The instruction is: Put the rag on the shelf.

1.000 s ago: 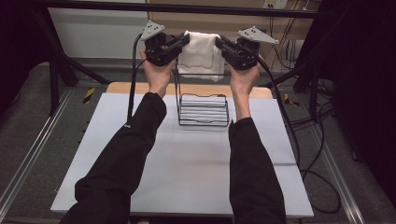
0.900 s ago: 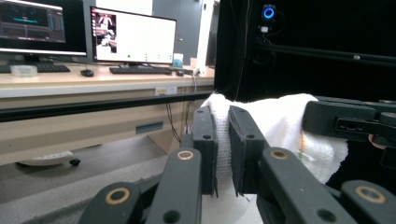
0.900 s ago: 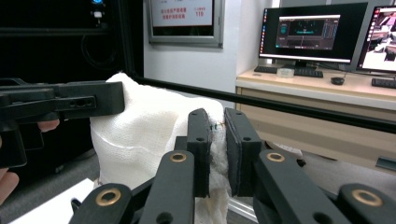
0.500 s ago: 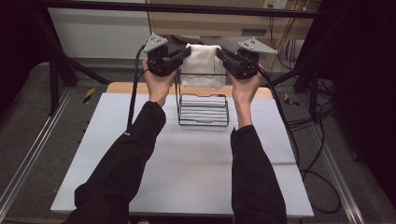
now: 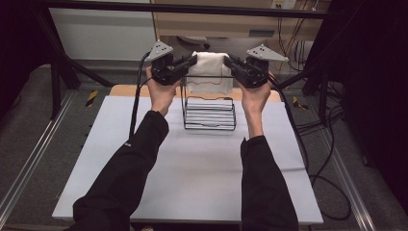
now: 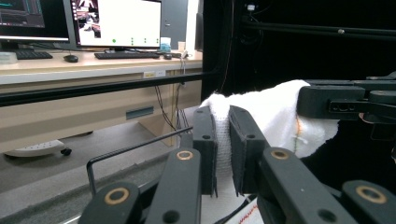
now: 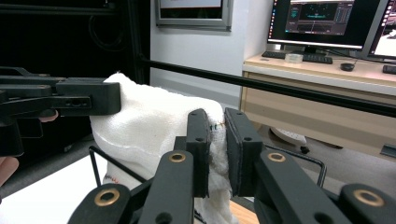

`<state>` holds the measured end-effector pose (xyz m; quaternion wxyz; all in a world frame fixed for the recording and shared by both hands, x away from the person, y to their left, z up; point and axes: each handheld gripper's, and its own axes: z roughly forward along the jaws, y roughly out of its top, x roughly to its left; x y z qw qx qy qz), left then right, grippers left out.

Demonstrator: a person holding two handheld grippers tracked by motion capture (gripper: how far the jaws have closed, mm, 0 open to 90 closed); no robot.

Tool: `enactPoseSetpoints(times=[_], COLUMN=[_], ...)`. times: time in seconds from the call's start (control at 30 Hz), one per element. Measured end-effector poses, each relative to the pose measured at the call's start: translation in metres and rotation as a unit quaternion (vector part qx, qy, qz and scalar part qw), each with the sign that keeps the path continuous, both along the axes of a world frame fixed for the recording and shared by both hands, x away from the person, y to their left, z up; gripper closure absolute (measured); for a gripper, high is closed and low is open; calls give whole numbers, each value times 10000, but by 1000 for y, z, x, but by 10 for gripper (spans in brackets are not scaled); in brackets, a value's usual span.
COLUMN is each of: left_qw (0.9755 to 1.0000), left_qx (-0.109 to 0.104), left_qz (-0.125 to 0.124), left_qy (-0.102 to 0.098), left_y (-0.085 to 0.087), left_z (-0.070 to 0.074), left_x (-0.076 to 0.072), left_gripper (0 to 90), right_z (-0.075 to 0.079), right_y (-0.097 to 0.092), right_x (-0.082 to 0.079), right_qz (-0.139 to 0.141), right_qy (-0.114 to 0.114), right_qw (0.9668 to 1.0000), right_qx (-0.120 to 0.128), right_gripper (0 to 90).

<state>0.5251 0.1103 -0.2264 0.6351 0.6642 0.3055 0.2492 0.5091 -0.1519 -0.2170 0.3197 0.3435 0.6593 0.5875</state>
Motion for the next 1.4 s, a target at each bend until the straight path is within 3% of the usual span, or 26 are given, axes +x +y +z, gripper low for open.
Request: enactPoseSetpoints(times=[0.37, 0.53, 0.7, 1.03, 1.4], left_qw=[9999, 9997, 9992, 9973, 9960], left_qx=[49, 189, 222, 494, 667], left_qz=[-109, -169, -239, -291, -304], left_qy=[36, 69, 211, 466, 504], left_y=[4, 6, 9, 8, 7], left_z=[-8, -10, -13, -19, -25], left_x=[-11, -20, -26, -33, -38], left_gripper=[812, 806, 801, 801, 797], right_z=[-5, -8, -12, -20, -26], right_y=[-2, -2, -3, -4, -6], right_x=[-12, -19, -26, -38, -42], right_qz=[159, 243, 318, 490, 578], right_qy=[-4, 7, 72, 213, 412], right_qw=[9998, 9996, 9992, 9976, 9961], right_qx=[-149, -153, -217, -436, -519], right_gripper=[803, 798, 791, 787, 808])
